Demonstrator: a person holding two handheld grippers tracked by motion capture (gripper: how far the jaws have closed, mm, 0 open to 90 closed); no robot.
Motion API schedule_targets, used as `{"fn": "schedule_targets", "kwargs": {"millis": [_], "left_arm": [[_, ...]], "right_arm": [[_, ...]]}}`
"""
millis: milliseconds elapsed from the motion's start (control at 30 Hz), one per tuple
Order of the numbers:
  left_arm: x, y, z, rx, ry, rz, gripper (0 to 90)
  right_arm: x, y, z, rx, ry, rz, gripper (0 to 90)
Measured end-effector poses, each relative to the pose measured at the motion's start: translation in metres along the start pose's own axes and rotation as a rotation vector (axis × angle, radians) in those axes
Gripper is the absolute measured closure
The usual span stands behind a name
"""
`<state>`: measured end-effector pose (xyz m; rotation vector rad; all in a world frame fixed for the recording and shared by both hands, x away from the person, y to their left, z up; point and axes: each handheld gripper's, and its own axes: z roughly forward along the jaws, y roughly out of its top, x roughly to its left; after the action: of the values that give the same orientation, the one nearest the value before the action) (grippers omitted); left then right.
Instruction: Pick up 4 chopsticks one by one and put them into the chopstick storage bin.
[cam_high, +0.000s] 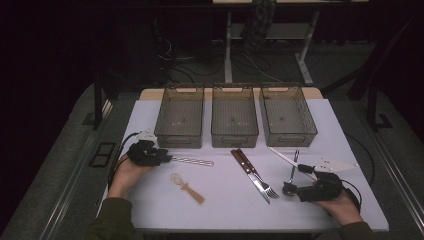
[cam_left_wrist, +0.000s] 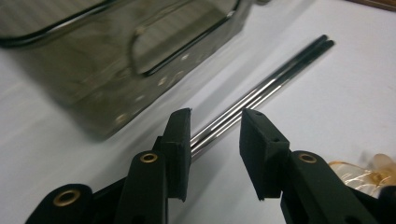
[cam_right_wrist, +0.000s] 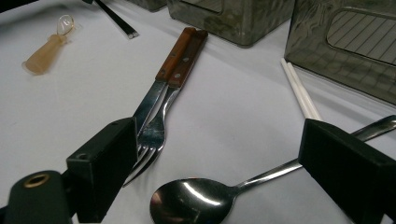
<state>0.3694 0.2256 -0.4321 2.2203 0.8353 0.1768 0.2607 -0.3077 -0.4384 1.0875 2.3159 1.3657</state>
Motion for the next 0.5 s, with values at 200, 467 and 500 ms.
{"fn": "schedule_targets", "kwargs": {"millis": [200,467,500], "left_arm": [[-0.006,0.006,0.012,0.008,-0.031,0.062,59.7],[-0.009,0.011,0.025,0.035,-0.048,0.132,60.6],[-0.009,0.011,0.027,0.036,-0.048,0.136,61.2]], "right_arm": [[0.000,0.000,0.000,0.001,0.001,-0.001,11.7],[0.000,0.000,0.001,0.001,0.002,-0.001,11.7],[0.000,0.000,0.001,0.001,0.002,-0.002,11.7]]}}
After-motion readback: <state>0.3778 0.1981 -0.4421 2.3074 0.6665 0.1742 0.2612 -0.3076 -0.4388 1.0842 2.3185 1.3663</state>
